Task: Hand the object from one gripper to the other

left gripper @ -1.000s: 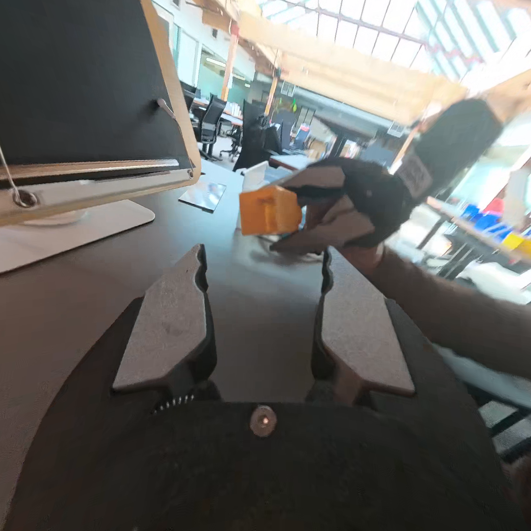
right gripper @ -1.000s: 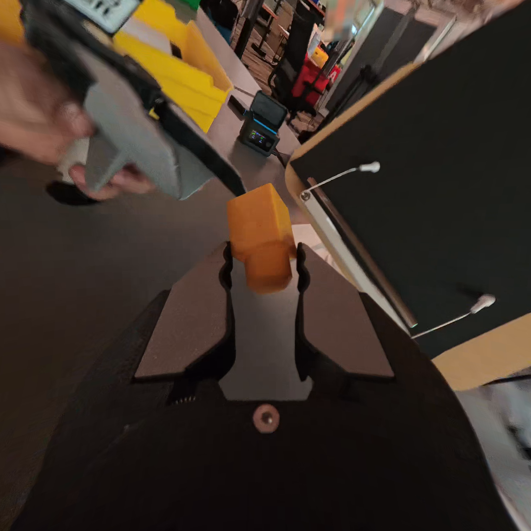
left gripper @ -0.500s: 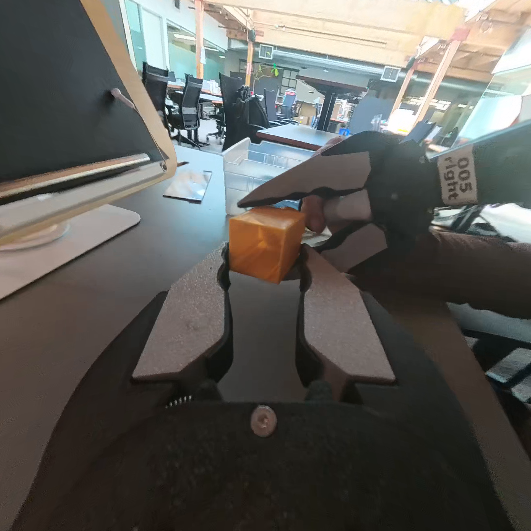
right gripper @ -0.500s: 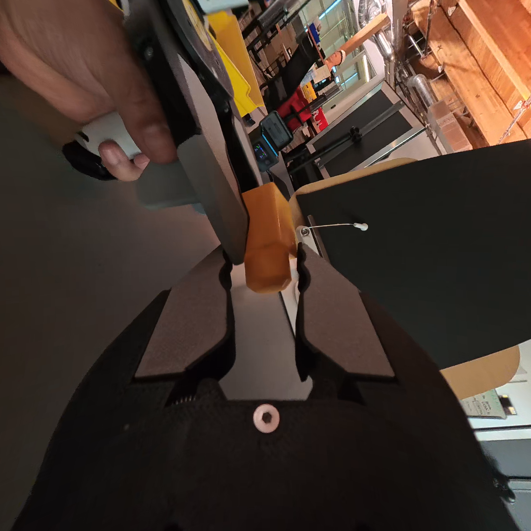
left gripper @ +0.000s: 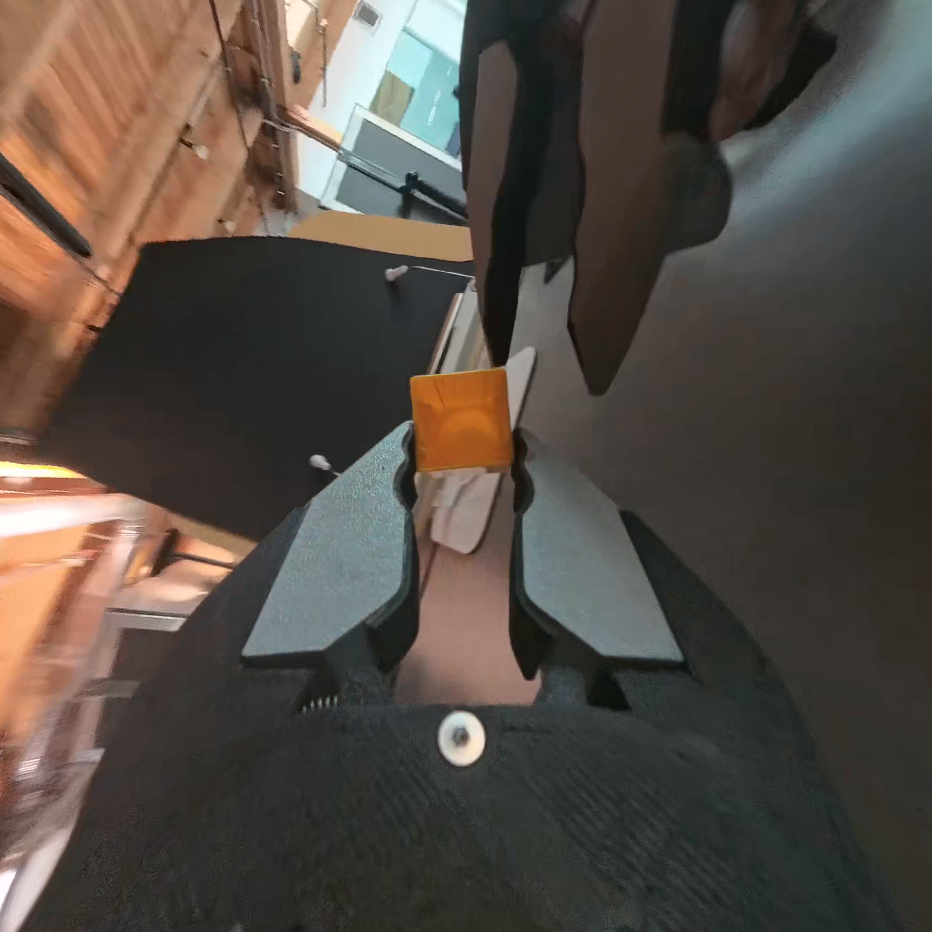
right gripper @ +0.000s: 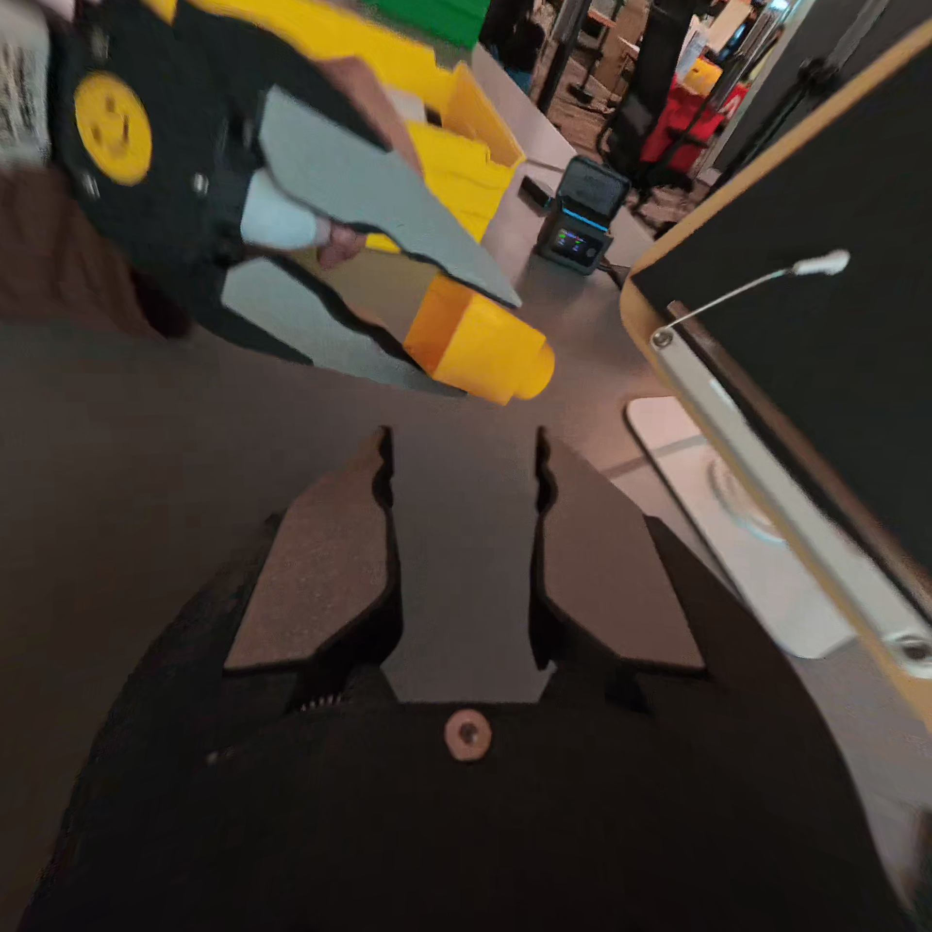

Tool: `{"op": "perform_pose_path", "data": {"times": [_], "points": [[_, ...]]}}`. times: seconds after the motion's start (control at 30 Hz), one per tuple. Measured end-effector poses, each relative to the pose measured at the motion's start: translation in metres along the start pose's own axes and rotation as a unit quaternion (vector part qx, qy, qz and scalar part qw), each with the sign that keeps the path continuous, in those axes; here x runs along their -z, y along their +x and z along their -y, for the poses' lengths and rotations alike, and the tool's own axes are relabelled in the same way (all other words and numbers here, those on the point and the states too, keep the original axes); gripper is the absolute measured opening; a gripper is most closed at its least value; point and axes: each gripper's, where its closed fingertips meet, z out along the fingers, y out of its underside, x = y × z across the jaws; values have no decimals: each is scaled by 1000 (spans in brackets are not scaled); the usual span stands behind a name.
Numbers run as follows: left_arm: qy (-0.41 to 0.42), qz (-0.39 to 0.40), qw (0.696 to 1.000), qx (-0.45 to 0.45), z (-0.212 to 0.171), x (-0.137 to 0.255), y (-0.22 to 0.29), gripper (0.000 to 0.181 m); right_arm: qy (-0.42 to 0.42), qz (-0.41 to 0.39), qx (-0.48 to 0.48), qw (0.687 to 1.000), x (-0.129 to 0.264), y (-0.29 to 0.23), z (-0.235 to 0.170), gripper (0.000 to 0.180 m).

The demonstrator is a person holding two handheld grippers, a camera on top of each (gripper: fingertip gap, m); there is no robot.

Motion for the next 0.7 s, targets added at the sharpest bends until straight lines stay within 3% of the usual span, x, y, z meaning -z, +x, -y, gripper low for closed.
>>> {"op": "perform_pose_path", "data": {"times": [0.1, 0.23, 0.27, 0.37, 0.53, 0.7], "points": [[1, 49, 997, -64, 8, 3, -12, 34, 63, 86, -136, 985, 2, -7, 16, 81], [12, 72, 986, -147, 21, 5, -10, 33, 134, 167, -241, 947, 4, -15, 37, 85], [18, 68, 986, -154, 25, 5, -7, 33, 140, 165, -245, 945, 3, -15, 38, 81], [32, 61, 986, -149, 32, 5, 0, 34, 113, 113, -199, 967, -3, -8, 27, 45], [60, 52, 993, -89, 39, 8, -2, 35, 104, 86, -140, 981, 1, -7, 29, 37], [45, 65, 993, -87, 33, 4, -3, 35, 91, 48, -137, 985, 0, 2, 26, 37]]}}
